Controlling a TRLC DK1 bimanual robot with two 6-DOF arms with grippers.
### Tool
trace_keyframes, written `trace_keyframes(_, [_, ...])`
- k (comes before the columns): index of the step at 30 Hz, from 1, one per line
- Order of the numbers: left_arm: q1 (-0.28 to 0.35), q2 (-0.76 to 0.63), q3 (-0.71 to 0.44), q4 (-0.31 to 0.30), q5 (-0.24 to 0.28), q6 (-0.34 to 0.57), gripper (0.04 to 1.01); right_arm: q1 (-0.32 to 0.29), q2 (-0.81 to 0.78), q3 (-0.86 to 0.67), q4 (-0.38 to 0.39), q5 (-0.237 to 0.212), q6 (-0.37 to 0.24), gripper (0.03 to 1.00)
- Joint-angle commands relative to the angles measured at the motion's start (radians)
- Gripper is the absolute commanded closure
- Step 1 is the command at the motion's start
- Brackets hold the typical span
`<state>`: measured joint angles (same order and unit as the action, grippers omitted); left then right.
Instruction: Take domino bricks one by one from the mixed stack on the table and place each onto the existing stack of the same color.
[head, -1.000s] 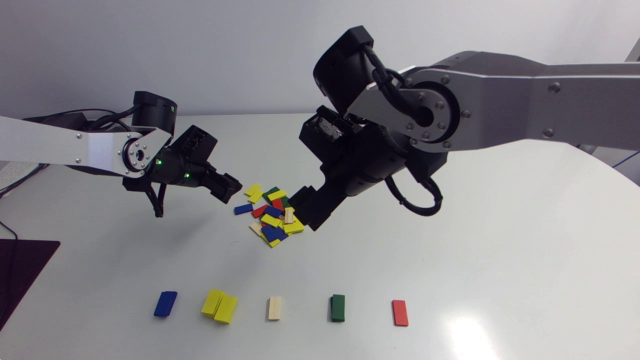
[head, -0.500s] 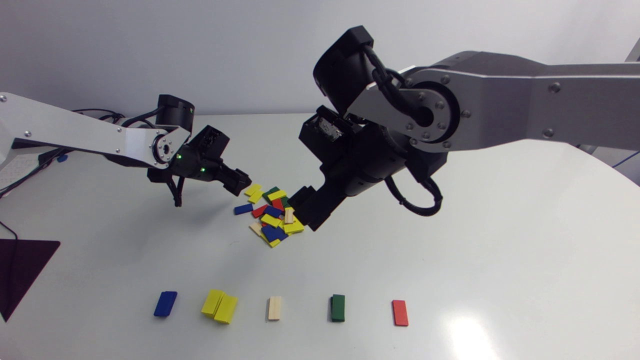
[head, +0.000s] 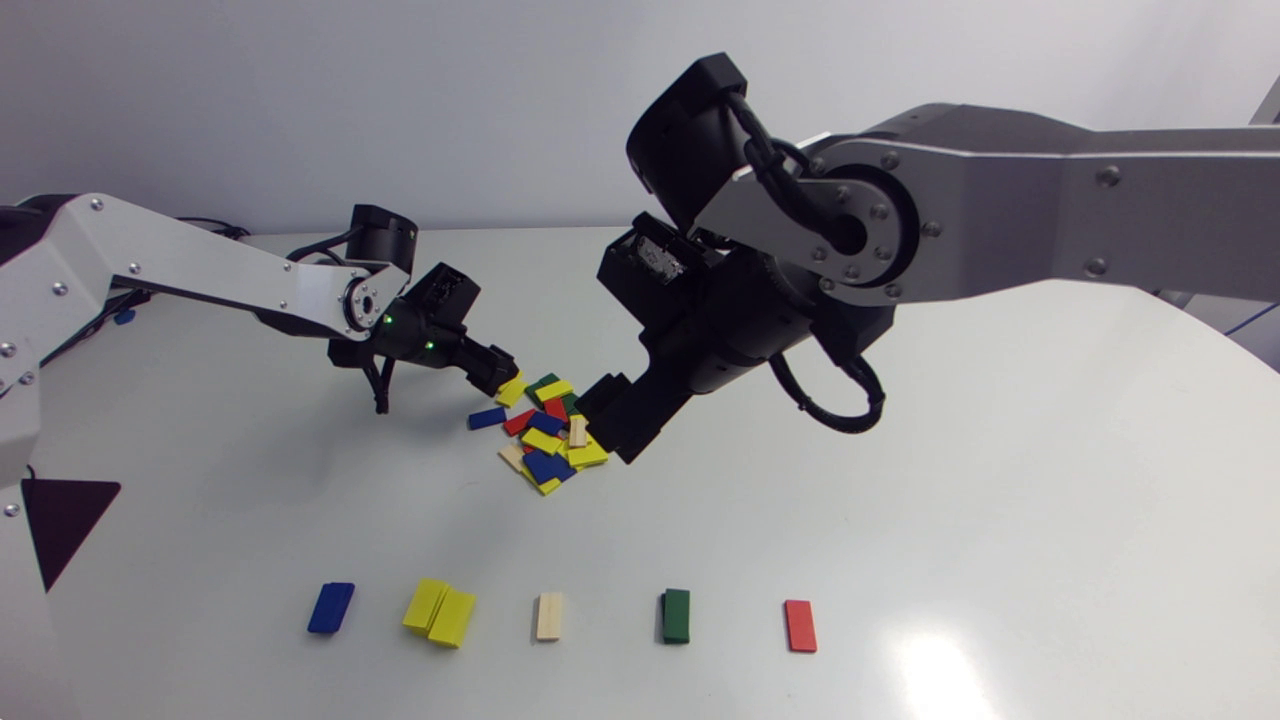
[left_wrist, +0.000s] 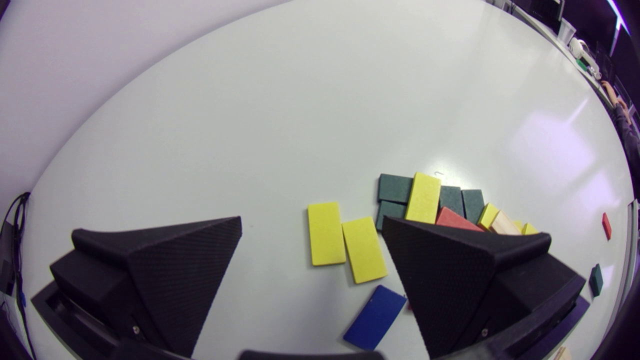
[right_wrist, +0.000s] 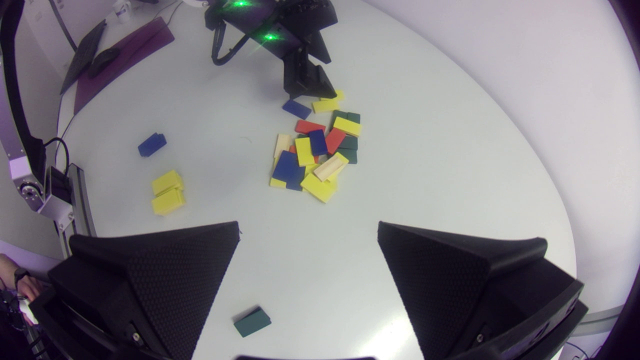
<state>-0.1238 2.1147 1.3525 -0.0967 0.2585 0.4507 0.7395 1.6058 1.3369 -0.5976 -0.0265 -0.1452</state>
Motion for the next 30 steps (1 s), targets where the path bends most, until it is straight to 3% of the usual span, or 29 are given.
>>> trace_keyframes(1, [-0.007, 0.037, 0.037, 0.002, 0.012, -0.010, 0.048, 0.004, -0.015, -0.021, 0.010, -0.007, 0.016, 0.066])
trace_keyframes(30, [0.024, 0.099, 0.059, 0.006, 0.012, 0.023, 0.048, 0.006, -0.018, -0.030, 0.012, -0.009, 0.018, 0.066])
